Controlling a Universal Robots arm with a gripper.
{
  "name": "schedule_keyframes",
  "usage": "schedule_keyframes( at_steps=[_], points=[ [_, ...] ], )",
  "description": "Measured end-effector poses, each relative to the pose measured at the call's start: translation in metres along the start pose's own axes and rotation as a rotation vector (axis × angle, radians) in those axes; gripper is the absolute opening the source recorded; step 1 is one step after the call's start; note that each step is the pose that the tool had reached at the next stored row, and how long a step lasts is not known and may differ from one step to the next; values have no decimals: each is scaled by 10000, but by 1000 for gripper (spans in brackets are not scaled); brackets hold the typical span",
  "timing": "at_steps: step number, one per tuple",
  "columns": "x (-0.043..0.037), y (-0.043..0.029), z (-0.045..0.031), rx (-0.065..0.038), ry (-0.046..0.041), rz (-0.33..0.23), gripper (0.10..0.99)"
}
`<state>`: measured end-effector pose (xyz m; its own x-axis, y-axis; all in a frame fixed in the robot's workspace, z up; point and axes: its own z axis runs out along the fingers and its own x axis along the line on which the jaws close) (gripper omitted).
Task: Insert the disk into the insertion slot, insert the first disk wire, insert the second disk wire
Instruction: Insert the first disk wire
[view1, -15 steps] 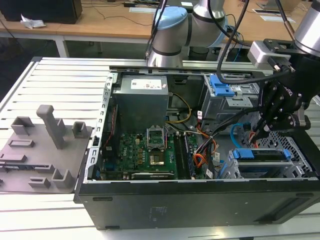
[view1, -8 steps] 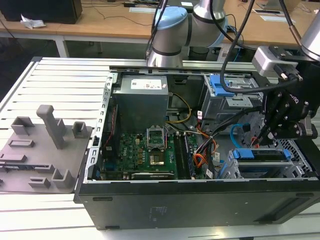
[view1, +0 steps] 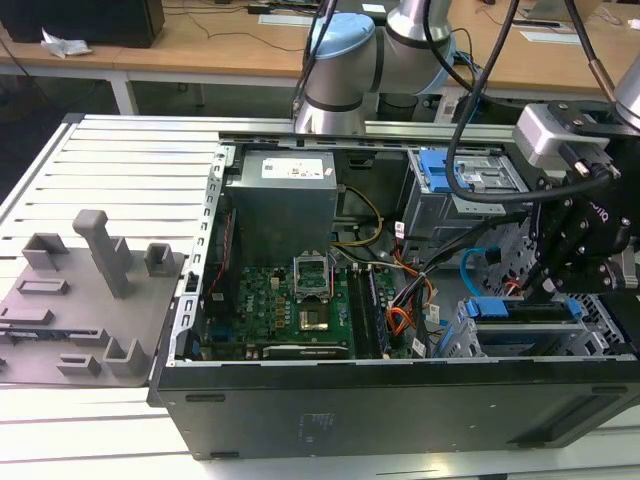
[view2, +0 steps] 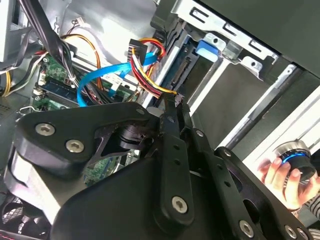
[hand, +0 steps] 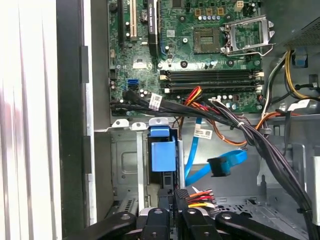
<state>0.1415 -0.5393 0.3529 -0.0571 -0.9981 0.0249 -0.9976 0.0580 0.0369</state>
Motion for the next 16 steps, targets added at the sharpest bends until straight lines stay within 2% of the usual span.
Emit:
schedule_keyframes(
  at_steps=[5, 11, 16],
  points=[
    [11, -4, 0, 0, 0, 0, 161],
    [5, -113, -1, -21, -1, -1, 161],
    [23, -115, 17, -22, -1, 40, 161]
  ],
)
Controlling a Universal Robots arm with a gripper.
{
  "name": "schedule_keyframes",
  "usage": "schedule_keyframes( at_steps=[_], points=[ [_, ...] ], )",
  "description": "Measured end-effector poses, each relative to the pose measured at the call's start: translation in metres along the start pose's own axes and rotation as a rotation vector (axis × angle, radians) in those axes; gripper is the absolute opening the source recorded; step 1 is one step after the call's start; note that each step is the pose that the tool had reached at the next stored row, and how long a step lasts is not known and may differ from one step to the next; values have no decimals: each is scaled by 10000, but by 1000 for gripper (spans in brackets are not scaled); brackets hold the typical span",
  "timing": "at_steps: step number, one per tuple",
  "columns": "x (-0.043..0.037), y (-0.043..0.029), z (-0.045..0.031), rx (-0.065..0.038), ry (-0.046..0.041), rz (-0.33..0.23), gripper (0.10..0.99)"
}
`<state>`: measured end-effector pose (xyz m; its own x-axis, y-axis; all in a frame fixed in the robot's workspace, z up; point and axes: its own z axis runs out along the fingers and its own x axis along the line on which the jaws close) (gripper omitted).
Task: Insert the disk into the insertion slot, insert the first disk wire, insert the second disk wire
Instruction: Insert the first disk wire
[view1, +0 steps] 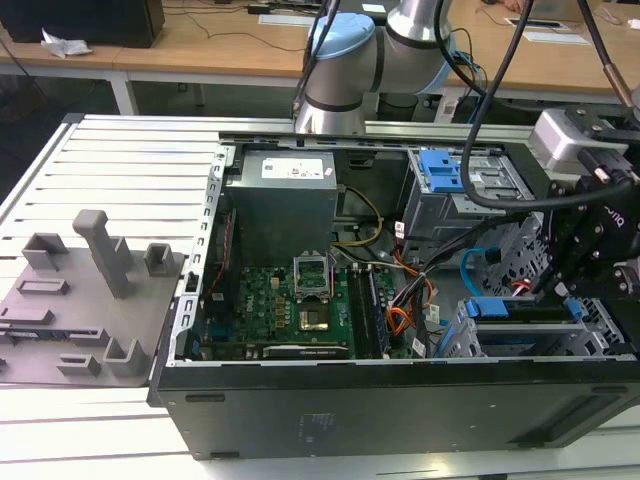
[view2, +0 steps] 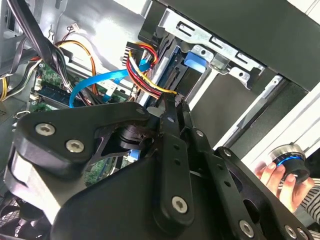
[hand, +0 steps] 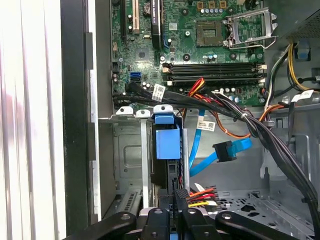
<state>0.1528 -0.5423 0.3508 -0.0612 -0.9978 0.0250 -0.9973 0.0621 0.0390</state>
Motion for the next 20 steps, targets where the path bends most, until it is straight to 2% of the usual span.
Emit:
schedule_keyframes(
  at_steps=[3, 7, 14, 17, 20],
  points=[
    [-6, -5, 18, -2, -4, 12, 161],
    [-69, -21, 34, -2, -16, -24, 161],
    [-74, -35, 80, -2, -14, -41, 161],
    [-76, -69, 123, -4, -10, -46, 161],
    [-77, -76, 131, -4, -10, -46, 161]
  ],
)
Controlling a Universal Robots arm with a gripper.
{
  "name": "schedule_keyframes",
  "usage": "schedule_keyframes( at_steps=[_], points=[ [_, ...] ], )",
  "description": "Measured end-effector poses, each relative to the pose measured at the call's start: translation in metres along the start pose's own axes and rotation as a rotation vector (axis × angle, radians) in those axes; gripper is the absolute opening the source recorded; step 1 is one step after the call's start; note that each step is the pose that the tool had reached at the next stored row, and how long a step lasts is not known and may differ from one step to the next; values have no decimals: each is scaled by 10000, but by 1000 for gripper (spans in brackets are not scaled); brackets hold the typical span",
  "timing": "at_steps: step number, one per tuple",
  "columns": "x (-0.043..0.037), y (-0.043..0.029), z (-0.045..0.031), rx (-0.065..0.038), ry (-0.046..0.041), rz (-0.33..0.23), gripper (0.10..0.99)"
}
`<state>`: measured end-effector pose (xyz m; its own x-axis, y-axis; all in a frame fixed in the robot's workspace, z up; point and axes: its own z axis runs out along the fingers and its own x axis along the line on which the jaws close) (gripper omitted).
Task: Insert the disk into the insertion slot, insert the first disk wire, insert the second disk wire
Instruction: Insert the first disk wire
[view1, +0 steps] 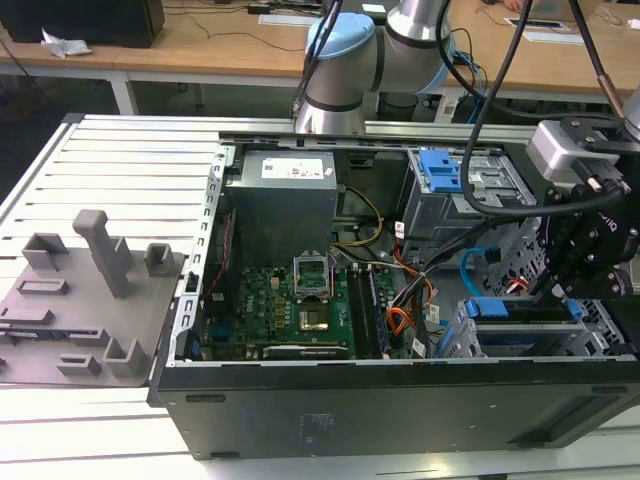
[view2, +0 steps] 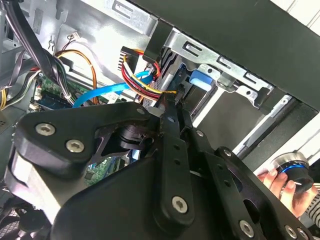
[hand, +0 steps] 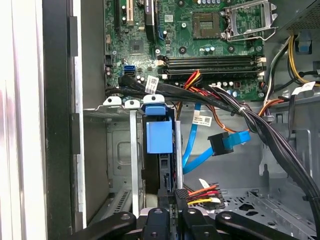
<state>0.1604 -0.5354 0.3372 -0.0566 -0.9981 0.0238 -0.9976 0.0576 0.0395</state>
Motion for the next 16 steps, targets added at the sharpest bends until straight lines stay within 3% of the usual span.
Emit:
schedule_keyframes(
  at_steps=[6, 7, 9, 11, 14, 16],
  points=[
    [-1, -1, 5, -1, -4, -2, 173],
    [0, -1, 5, 0, -4, -1, 239],
    [0, 0, -14, 0, 2, -1, 239],
    [4, 7, -194, 0, -2, -1, 239],
    [8, 14, -358, 0, -2, -1, 239],
    [9, 15, -399, 0, -5, -1, 239]
  ],
)
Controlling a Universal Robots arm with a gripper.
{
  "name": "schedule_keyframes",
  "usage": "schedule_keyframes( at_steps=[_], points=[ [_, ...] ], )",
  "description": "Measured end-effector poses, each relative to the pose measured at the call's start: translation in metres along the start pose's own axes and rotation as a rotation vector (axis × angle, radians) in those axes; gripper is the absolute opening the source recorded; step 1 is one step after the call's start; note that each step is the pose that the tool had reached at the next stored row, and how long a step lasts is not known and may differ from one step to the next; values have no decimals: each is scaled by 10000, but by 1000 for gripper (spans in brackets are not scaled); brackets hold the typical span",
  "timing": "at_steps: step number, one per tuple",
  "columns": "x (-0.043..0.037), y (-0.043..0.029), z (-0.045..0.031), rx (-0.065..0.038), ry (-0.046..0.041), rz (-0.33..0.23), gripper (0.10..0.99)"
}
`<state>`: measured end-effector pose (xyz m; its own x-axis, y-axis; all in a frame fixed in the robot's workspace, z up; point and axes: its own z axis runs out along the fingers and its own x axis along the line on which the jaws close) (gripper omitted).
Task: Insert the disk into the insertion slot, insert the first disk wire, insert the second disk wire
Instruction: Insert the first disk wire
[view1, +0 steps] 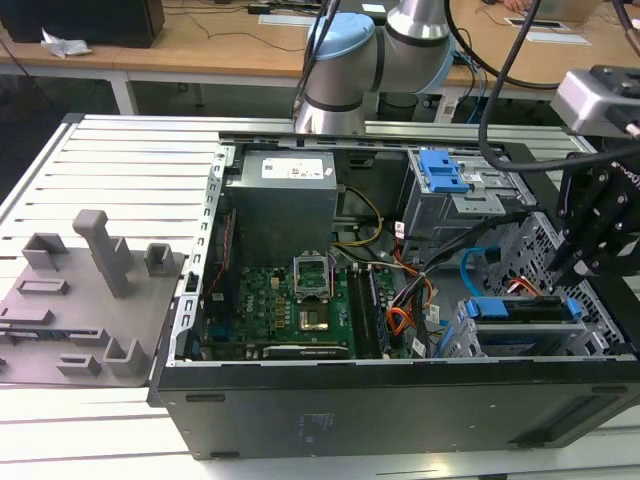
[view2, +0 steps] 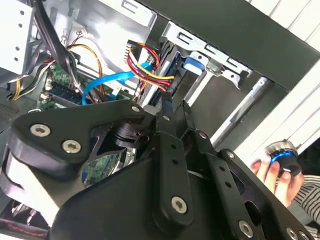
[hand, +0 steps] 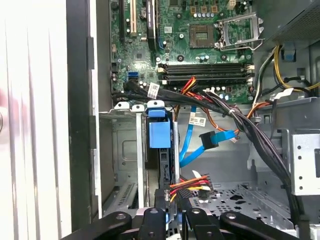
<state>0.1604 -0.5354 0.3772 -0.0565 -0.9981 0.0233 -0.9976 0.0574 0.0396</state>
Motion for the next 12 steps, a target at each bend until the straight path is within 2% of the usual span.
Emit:
schedule_keyframes(
  at_steps=[5, 6, 8, 12],
  points=[
    [0, 0, -4, 0, 1, 0, 239],
    [0, 0, -4, 0, 1, 0, 220],
    [0, 0, -5, 0, 2, 0, 102],
    [0, 0, -7, 0, 2, 1, 106]
  ],
)
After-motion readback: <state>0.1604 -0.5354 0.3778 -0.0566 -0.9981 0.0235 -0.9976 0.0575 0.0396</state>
